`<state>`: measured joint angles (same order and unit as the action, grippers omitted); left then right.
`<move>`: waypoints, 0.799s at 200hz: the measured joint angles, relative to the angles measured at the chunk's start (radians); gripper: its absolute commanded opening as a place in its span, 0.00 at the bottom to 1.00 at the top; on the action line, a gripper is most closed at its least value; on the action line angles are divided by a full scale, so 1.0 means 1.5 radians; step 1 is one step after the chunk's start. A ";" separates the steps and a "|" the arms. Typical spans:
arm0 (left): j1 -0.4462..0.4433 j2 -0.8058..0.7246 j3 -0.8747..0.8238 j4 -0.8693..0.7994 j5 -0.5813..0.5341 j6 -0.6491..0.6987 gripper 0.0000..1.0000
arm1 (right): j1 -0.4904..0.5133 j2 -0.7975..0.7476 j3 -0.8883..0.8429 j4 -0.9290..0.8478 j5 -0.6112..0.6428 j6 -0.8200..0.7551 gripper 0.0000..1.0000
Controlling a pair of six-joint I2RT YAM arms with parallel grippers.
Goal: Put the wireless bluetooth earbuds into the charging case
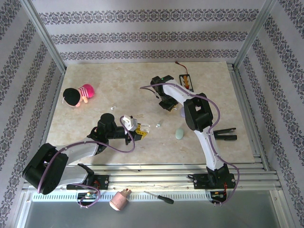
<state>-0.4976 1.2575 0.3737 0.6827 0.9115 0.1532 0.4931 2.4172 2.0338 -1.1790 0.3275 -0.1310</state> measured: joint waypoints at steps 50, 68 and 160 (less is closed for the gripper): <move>0.000 0.000 0.000 0.010 -0.002 -0.002 0.04 | -0.005 -0.042 -0.059 0.035 -0.035 0.003 0.22; 0.000 0.002 -0.001 0.019 -0.005 -0.003 0.04 | -0.009 -0.087 -0.114 0.065 -0.064 0.013 0.22; 0.000 0.140 -0.032 0.255 -0.092 -0.074 0.03 | -0.013 -0.429 -0.427 0.312 -0.268 0.111 0.20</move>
<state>-0.4976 1.4677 0.3252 1.0653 0.7731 0.0422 0.4740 1.7733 1.3930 -0.7113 -0.0742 0.0360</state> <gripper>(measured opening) 0.208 0.201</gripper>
